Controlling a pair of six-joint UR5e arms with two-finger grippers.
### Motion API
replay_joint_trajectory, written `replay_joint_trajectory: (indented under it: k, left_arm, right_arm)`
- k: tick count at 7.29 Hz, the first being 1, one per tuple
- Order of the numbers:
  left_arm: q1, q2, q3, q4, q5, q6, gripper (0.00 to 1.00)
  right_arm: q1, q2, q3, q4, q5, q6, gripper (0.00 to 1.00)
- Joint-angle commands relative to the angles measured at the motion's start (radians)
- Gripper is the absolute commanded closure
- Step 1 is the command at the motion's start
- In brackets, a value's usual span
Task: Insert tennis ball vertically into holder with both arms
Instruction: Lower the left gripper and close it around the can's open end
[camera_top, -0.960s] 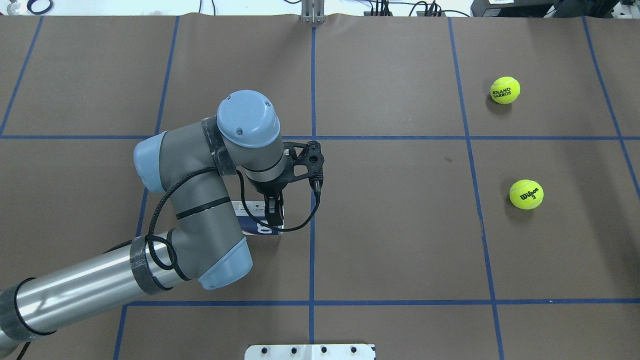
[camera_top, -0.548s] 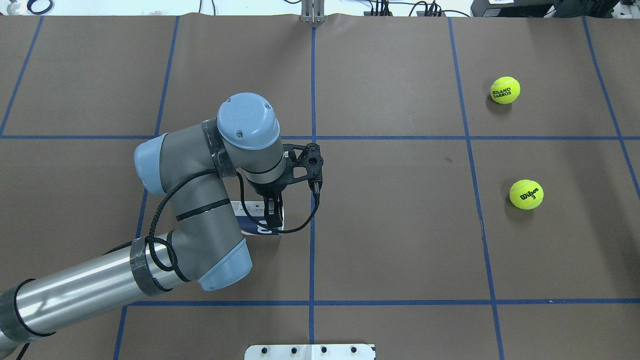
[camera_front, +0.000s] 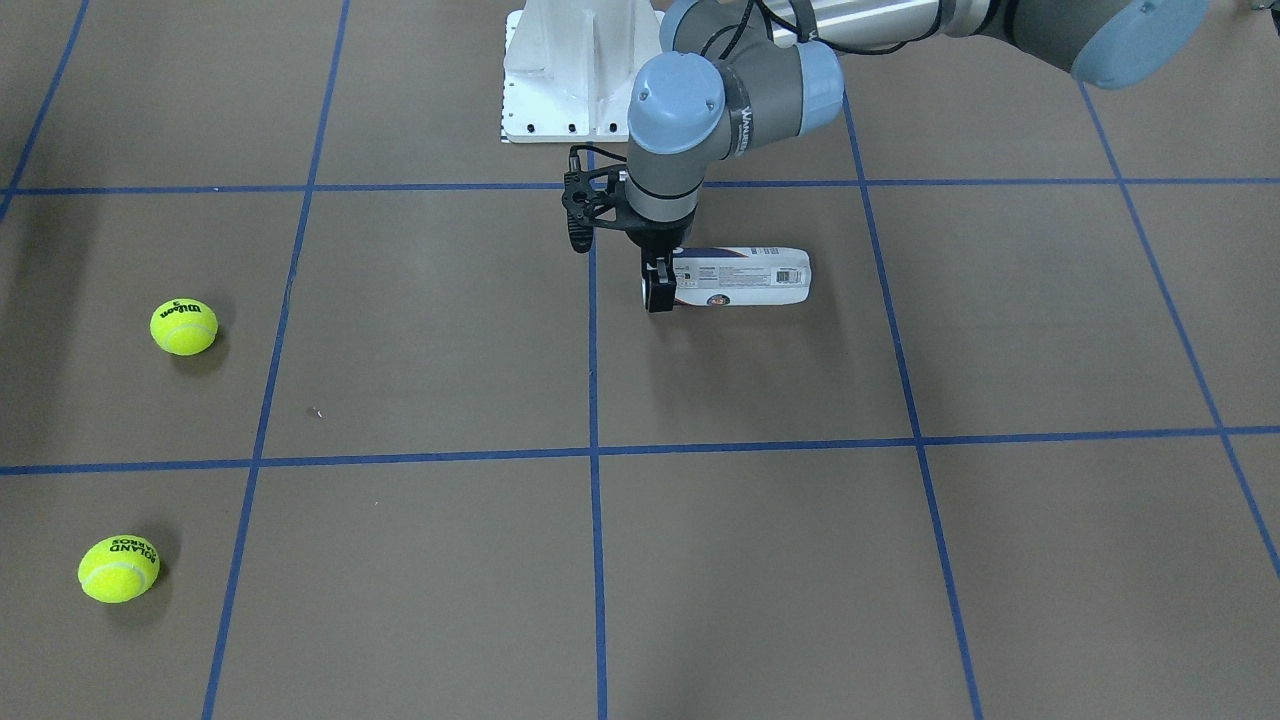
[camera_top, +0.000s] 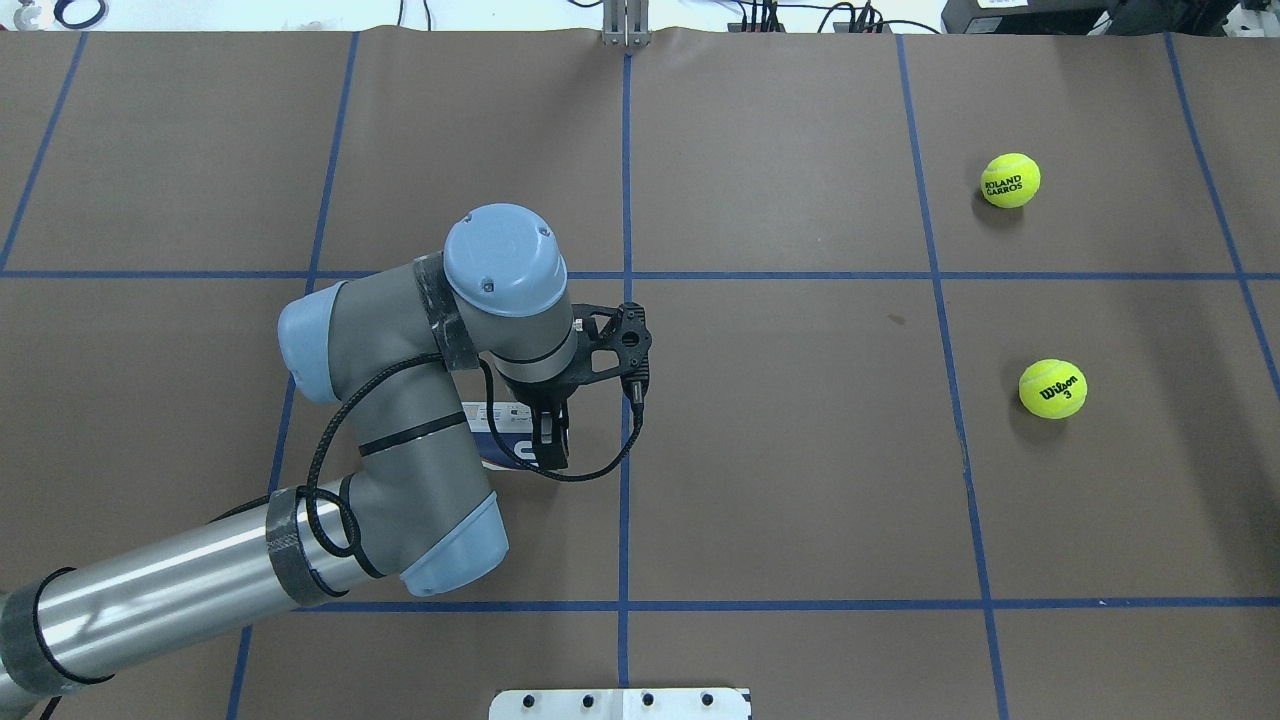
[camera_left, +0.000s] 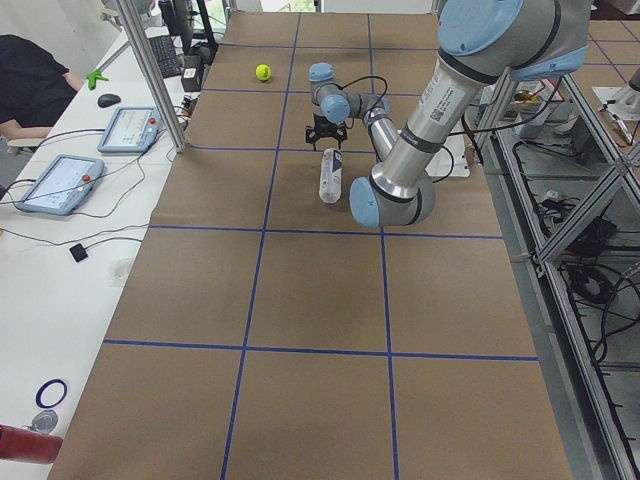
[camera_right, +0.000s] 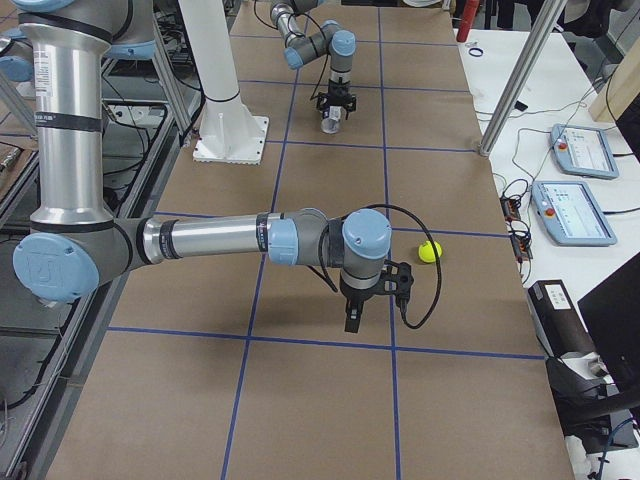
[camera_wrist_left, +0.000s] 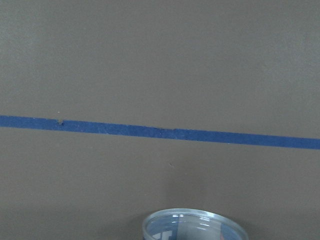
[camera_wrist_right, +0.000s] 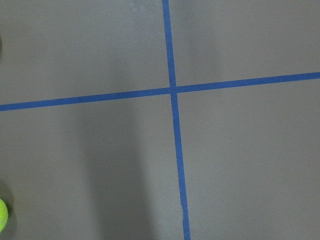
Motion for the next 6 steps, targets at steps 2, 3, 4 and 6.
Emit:
replay_joint_trajectory:
  k: [2, 3, 4, 6]
  left_arm:
    - [0.009, 0.005, 0.019, 0.0, 0.0, -0.003, 0.01]
    - [0.01, 0.005, 0.027, 0.0, 0.0, -0.003, 0.01]
    - [0.023, 0.003, 0.028, -0.002, 0.011, -0.003, 0.01]
    - [0.033, 0.002, 0.03, -0.002, 0.017, -0.006, 0.01]
  right_arm:
    - [0.0, 0.0, 0.001, 0.0, 0.0, 0.0, 0.01]
    - [0.0, 0.0, 0.002, 0.0, 0.0, 0.0, 0.01]
    - [0.0, 0.0, 0.002, 0.0, 0.0, 0.0, 0.01]
    - [-0.001, 0.0, -0.001, 0.0, 0.0, 0.0, 0.01]
